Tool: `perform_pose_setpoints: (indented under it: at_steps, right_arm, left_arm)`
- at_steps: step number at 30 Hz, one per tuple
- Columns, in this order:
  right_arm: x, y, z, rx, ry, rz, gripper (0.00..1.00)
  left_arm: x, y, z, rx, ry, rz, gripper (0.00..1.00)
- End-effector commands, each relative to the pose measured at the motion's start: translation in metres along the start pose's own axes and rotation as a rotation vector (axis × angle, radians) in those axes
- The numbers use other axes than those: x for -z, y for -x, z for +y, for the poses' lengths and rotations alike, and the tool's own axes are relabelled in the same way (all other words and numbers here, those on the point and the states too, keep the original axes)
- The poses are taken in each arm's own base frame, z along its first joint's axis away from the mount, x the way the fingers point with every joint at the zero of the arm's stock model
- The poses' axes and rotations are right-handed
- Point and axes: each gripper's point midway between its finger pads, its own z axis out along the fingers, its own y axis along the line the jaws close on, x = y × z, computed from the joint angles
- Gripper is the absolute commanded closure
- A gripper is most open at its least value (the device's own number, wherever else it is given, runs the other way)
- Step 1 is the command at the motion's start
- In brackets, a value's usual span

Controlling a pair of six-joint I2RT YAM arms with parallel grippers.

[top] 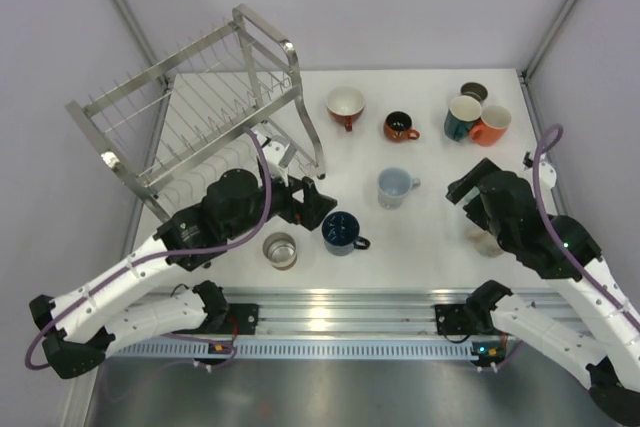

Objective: Load the cups into the dish rack
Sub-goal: Grab a cup with the right arm

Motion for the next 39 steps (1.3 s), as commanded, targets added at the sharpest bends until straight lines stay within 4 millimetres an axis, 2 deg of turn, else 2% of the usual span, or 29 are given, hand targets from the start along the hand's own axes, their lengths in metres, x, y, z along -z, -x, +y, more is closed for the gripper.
perform_pose_setpoints:
  at_steps: [1, 8, 9, 12, 16, 19, 23, 26, 31, 33, 39]
  right_arm:
    - [0.017, 0.025, -0.018, -0.087, -0.079, -0.078, 0.11]
    - [0.039, 0.043, -0.053, -0.092, -0.237, -0.138, 0.23]
    - [0.043, 0.041, -0.066, -0.073, -0.286, -0.132, 0.23]
    - [0.046, 0.042, -0.074, -0.076, -0.277, -0.149, 0.25]
    - [0.034, 0.028, -0.087, -0.101, -0.321, -0.155, 0.26]
    - [0.023, 0.023, -0.087, -0.079, -0.356, -0.155, 0.26]
    - [0.016, 0.025, -0.092, -0.048, -0.446, -0.18, 0.26]
    - [0.013, 0.023, -0.102, -0.07, -0.509, -0.174, 0.27]
    - [0.007, 0.032, -0.124, -0.061, -0.645, -0.187, 0.28]
    - [0.002, 0.03, -0.127, -0.084, -0.66, -0.164, 0.29]
    - [-0.002, 0.027, -0.15, -0.151, -0.723, -0.133, 0.35]
  left_arm:
    - [0.002, 0.006, -0.003, 0.006, -0.017, -0.029, 0.02]
    - [0.003, 0.004, -0.003, 0.013, -0.016, -0.029, 0.02]
    - [0.003, 0.004, -0.003, 0.013, -0.02, -0.028, 0.02]
    - [0.004, 0.002, -0.004, 0.013, -0.025, -0.027, 0.02]
    - [0.007, 0.003, -0.002, 0.007, -0.023, -0.036, 0.02]
    - [0.01, 0.005, -0.004, 0.006, -0.033, -0.044, 0.02]
    - [0.013, 0.005, -0.006, 0.005, -0.044, -0.039, 0.02]
    - [0.016, 0.005, -0.006, 0.005, -0.044, -0.039, 0.02]
    - [0.018, 0.001, -0.002, 0.007, -0.037, -0.041, 0.02]
    - [0.019, 0.0, -0.002, 0.009, -0.038, -0.04, 0.02]
    - [0.022, -0.003, 0.002, 0.009, -0.026, -0.043, 0.02]
